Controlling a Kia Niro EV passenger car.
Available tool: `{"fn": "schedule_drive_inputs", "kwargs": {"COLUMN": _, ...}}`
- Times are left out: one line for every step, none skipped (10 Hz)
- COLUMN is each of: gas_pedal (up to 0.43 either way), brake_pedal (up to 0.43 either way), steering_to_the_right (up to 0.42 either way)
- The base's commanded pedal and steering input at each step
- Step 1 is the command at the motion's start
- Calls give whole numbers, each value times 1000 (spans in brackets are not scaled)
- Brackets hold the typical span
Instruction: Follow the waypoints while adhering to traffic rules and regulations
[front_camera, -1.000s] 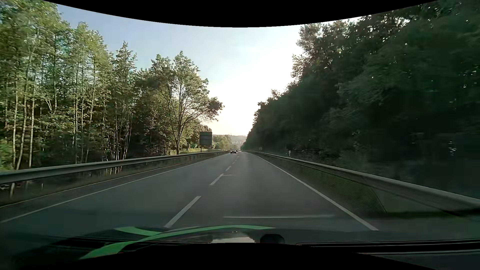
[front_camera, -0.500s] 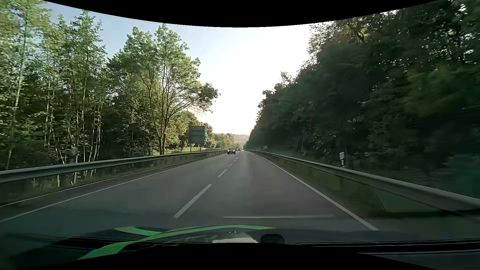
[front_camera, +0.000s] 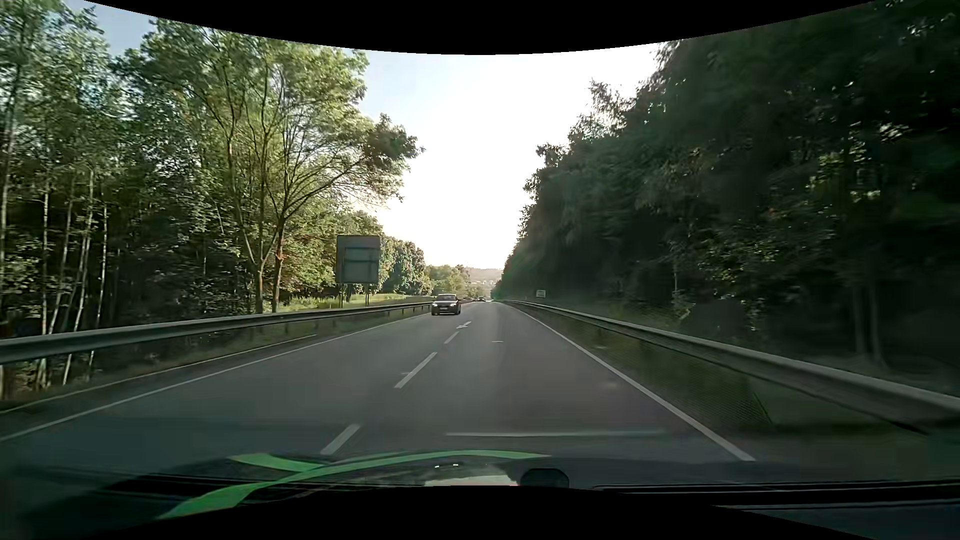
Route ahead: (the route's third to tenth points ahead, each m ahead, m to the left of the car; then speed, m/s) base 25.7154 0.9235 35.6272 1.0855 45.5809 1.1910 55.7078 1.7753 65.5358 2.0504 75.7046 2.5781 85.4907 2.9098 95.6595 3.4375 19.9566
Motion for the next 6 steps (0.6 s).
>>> {"fn": "schedule_drive_inputs", "kwargs": {"gas_pedal": 157, "brake_pedal": 0, "steering_to_the_right": -5}}
{"fn": "schedule_drive_inputs", "kwargs": {"gas_pedal": 150, "brake_pedal": 0, "steering_to_the_right": -5}}
{"fn": "schedule_drive_inputs", "kwargs": {"gas_pedal": 150, "brake_pedal": 0, "steering_to_the_right": -5}}
{"fn": "schedule_drive_inputs", "kwargs": {"gas_pedal": 150, "brake_pedal": 0, "steering_to_the_right": -4}}
{"fn": "schedule_drive_inputs", "kwargs": {"gas_pedal": 157, "brake_pedal": 0, "steering_to_the_right": -5}}
{"fn": "schedule_drive_inputs", "kwargs": {"gas_pedal": 169, "brake_pedal": 0, "steering_to_the_right": -5}}
